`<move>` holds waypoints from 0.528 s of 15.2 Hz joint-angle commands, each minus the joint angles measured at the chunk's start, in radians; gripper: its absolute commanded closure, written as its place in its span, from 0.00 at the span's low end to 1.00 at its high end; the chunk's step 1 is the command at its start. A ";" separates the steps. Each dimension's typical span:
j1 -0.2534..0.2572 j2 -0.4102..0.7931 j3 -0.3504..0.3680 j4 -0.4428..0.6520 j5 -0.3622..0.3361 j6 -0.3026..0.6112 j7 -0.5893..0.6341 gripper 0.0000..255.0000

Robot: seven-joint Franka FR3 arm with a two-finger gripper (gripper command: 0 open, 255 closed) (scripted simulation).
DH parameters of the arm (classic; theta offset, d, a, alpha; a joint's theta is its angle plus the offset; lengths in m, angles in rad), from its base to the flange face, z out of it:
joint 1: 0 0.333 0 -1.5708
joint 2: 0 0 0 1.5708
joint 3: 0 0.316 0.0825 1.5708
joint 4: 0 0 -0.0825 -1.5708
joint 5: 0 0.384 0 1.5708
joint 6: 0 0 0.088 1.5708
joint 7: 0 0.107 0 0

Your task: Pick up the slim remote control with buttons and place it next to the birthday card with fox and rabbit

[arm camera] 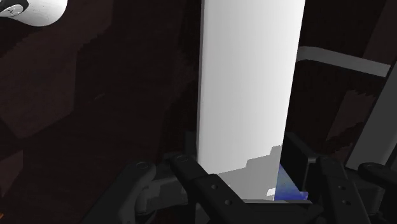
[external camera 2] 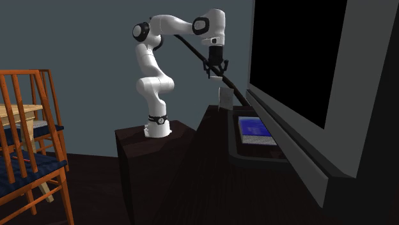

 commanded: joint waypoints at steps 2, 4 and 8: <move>0.030 -0.038 0.041 -0.014 0.034 -0.016 0.057 1.00; 0.032 -0.039 0.045 -0.042 0.037 0.010 0.056 1.00; 0.035 -0.039 0.055 -0.094 0.045 0.063 0.055 1.00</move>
